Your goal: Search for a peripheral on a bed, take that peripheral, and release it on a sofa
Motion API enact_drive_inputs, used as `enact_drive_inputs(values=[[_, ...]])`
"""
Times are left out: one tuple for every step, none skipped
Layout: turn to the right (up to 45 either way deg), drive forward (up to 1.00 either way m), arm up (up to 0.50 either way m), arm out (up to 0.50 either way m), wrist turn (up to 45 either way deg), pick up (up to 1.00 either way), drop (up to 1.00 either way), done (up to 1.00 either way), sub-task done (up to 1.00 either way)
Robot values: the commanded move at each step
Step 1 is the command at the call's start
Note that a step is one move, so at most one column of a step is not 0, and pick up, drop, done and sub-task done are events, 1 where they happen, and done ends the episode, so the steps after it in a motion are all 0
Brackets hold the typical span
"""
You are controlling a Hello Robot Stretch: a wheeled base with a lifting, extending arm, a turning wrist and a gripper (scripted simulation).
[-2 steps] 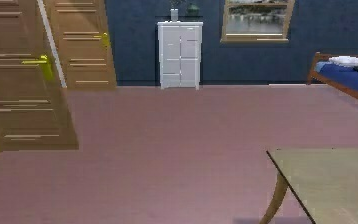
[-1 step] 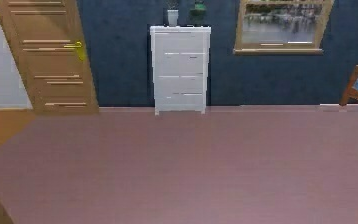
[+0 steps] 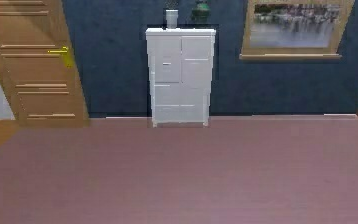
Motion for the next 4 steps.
enact_drive_inputs(values=[[42.0,0.00,0.00,0.00,0.0,0.00,0.00,0.00,0.00],[0.0,0.45,0.00,0.00,0.0,0.00,0.00,0.00,0.00],[39.0,0.00,0.00,0.00,0.0,0.00,0.00,0.00,0.00],[0.0,1.00,0.00,0.00,0.0,0.00,0.00,0.00,0.00]])
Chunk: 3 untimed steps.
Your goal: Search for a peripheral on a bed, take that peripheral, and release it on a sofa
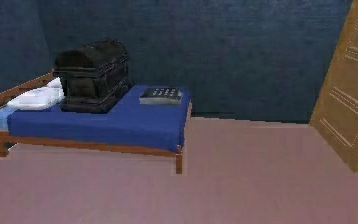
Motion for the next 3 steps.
enact_drive_inputs(values=[[6.0,0.00,0.00,0.00,0.0,0.00,0.00,0.00,0.00],[0.0,0.55,0.00,0.00,0.0,0.00,0.00,0.00,0.00],[36.0,0.00,0.00,0.00,0.0,0.00,0.00,0.00,0.00]])
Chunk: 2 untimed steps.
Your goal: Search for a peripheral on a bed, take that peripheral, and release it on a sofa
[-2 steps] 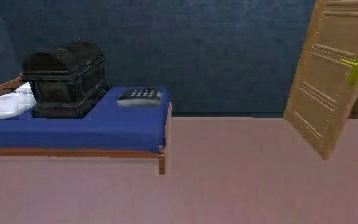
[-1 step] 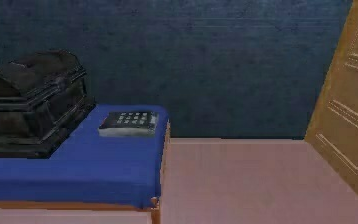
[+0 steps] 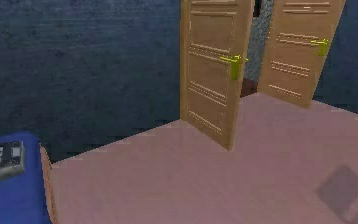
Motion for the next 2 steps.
enact_drive_inputs(values=[[0.0,0.75,0.00,0.00,0.0,0.00,0.00,0.00,0.00],[-6.0,0.00,0.00,0.00,0.0,0.00,0.00,0.00,0.00]])
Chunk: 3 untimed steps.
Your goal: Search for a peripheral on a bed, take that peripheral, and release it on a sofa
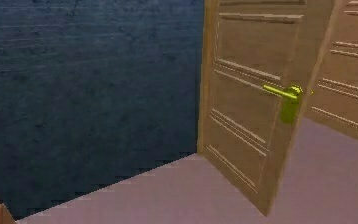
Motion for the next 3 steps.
enact_drive_inputs(values=[[0.0,0.35,0.00,0.00,0.0,0.00,0.00,0.00,0.00],[-45.0,0.00,0.00,0.00,0.0,0.00,0.00,0.00,0.00],[-21.0,0.00,0.00,0.00,0.0,0.00,0.00,0.00,0.00]])
